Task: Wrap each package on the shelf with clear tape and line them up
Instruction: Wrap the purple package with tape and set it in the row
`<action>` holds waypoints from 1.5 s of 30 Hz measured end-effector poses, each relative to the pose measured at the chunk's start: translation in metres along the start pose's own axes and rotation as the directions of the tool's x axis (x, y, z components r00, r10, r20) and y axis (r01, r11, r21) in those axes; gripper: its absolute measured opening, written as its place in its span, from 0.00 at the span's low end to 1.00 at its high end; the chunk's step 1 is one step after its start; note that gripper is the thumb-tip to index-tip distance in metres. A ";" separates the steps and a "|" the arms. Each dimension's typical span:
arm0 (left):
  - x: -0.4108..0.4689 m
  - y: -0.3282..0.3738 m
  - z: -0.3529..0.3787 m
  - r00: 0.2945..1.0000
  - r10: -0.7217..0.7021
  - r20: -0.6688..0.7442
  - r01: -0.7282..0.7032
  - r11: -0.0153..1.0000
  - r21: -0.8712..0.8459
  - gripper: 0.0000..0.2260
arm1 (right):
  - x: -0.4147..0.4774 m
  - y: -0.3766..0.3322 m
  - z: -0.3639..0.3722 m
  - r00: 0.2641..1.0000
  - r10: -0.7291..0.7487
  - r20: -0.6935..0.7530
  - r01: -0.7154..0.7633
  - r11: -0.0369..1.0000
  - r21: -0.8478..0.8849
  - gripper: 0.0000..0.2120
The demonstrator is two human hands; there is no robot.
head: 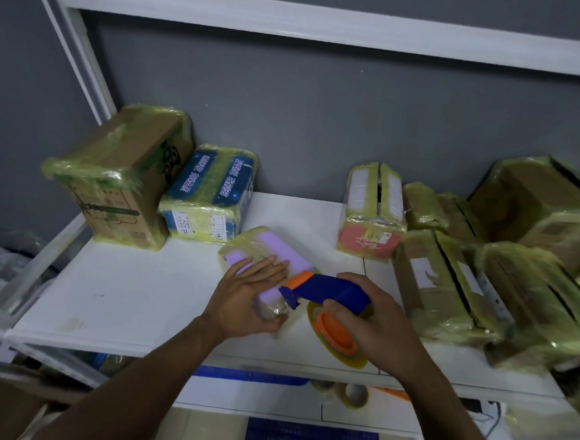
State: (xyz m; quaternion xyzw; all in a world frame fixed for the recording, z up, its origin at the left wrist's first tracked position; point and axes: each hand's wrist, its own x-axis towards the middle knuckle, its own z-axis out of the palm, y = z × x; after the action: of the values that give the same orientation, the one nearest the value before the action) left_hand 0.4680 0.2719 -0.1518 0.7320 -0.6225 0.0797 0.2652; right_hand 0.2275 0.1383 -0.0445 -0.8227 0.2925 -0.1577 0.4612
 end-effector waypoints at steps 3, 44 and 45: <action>0.005 -0.005 0.001 1.000 -0.007 0.010 0.007 1.000 0.014 0.38 | -0.003 0.000 0.000 1.000 -0.004 -0.026 0.004 1.000 0.013 0.19; 0.011 -0.017 0.006 0.993 0.066 0.099 -0.070 0.997 0.040 0.35 | -0.021 0.016 0.002 0.990 -0.058 0.127 0.070 0.994 -0.090 0.17; 0.011 -0.017 0.007 0.993 0.071 0.095 -0.075 0.996 0.043 0.35 | -0.022 0.016 0.001 0.991 -0.051 0.124 0.063 0.994 -0.091 0.17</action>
State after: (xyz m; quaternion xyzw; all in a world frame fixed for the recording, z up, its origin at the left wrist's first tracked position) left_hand 0.4855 0.2607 -0.1578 0.7177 -0.6585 0.0694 0.2156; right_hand 0.2056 0.1466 -0.0580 -0.8598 0.2474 -0.1065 0.4338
